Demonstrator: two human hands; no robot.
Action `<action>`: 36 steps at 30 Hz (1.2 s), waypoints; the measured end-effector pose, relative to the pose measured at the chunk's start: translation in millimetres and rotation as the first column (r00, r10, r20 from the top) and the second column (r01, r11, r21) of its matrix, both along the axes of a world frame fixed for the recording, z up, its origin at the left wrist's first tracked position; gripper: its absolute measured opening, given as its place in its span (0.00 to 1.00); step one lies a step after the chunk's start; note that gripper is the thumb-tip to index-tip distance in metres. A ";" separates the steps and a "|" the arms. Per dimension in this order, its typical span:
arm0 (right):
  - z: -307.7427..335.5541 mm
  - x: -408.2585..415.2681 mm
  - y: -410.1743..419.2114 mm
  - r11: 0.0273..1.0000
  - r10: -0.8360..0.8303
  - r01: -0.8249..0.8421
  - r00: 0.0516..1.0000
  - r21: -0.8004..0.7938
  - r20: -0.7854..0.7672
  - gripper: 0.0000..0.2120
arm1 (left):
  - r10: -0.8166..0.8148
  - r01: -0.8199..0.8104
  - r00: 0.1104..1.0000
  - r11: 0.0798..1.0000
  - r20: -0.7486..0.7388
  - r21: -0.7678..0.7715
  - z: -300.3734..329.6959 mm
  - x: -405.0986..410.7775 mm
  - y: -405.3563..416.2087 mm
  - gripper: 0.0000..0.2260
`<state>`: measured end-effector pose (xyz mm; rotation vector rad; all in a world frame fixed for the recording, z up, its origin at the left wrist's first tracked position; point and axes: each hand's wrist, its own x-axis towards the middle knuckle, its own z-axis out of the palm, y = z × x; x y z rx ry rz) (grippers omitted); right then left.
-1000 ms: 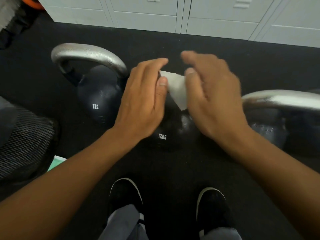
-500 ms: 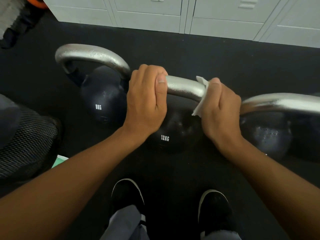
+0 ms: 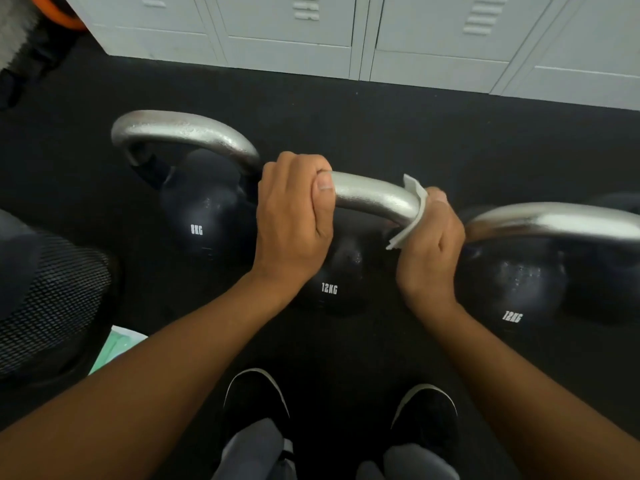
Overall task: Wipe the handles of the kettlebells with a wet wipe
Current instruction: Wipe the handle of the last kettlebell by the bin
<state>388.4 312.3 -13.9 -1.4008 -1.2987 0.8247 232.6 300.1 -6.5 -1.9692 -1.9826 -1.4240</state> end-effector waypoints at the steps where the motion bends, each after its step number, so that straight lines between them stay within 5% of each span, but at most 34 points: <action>1: -0.4 -0.5 1.1 1.000 -0.004 0.002 0.999 -0.026 -0.050 0.20 | -0.002 0.002 1.000 1.000 -0.001 -0.002 0.6 -0.3 0.0 0.21; 6: 2.7 0.6 7.2 0.998 0.004 -0.006 1.000 -0.070 -0.017 0.21 | -0.064 0.063 0.998 0.996 -0.016 -0.060 3.6 -5.9 -1.4 0.20; 14: 31.7 -15.3 7.4 0.980 0.058 -0.140 0.882 0.142 0.468 0.18 | -0.158 0.138 0.985 0.966 -0.076 -0.219 15.2 -16.0 -6.3 0.20; 22: 18.5 -20.0 4.5 0.985 -0.101 0.065 0.968 0.159 0.231 0.18 | -0.330 0.233 0.933 0.857 -0.143 -0.459 36.4 -33.1 -4.9 0.21; 36: -5.5 -21.0 -6.4 0.933 -0.322 0.279 0.929 -0.225 -0.181 0.18 | -0.489 0.324 0.858 0.754 -0.159 -0.571 54.4 -47.9 1.3 0.20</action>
